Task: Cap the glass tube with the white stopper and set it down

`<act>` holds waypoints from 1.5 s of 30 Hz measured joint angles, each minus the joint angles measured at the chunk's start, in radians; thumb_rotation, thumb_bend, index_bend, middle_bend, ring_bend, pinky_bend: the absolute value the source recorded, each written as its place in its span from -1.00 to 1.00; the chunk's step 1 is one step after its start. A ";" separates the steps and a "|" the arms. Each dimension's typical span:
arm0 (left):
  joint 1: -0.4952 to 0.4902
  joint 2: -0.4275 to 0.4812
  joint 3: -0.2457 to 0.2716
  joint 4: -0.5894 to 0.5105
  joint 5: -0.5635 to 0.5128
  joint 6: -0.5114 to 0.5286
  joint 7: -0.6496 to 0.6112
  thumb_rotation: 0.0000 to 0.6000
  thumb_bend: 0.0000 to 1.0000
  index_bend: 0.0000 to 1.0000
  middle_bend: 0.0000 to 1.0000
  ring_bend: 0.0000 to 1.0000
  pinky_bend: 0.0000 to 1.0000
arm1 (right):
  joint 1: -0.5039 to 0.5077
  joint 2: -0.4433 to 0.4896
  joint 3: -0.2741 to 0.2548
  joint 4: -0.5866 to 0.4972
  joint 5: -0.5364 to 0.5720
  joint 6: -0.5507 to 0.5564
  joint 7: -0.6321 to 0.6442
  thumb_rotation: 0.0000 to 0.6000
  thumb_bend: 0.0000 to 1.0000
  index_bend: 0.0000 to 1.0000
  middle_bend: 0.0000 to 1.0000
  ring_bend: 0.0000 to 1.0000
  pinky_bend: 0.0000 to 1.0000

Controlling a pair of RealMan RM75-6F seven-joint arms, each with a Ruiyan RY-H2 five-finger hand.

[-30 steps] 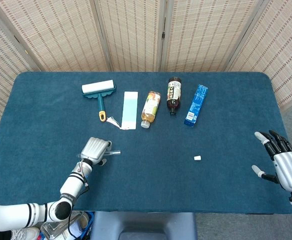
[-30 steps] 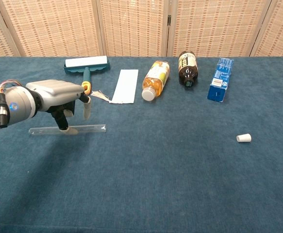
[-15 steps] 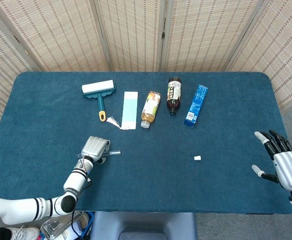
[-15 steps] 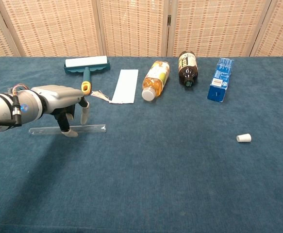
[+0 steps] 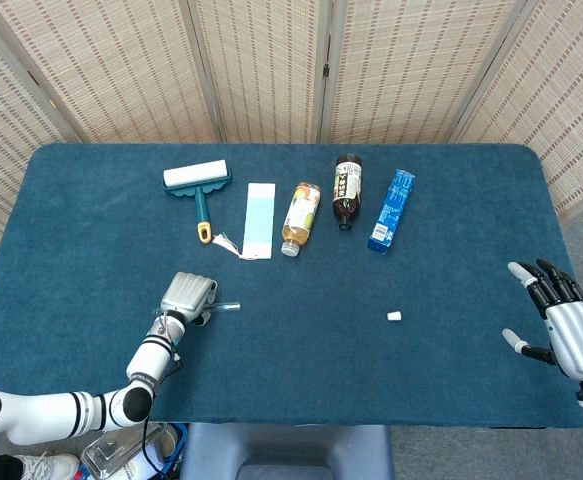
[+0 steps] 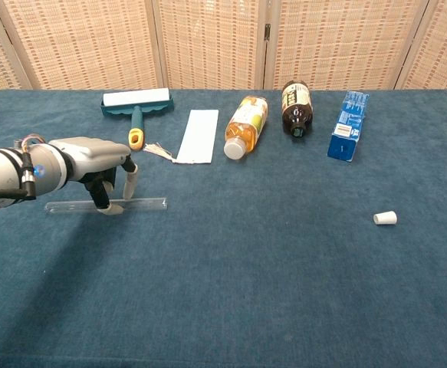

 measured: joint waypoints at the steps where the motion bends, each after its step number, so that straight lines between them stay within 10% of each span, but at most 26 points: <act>1: -0.001 0.001 0.002 0.000 -0.002 0.000 0.000 0.94 -0.39 -0.01 1.00 1.00 1.00 | 0.001 0.000 0.000 0.000 0.000 -0.001 0.000 1.00 -0.64 -0.82 -0.73 -0.91 -0.76; 29: 0.010 0.020 0.035 0.003 0.047 0.026 -0.070 1.00 -0.25 0.19 1.00 1.00 1.00 | -0.003 0.008 0.000 -0.024 0.000 0.010 -0.018 1.00 -0.64 -0.82 -0.72 -0.91 -0.76; 45: 0.125 0.247 -0.006 -0.224 0.254 0.065 -0.333 1.00 -0.25 0.20 1.00 1.00 1.00 | 0.037 0.043 0.003 -0.073 0.002 -0.066 -0.088 1.00 -0.44 -0.81 -0.69 -0.91 -0.76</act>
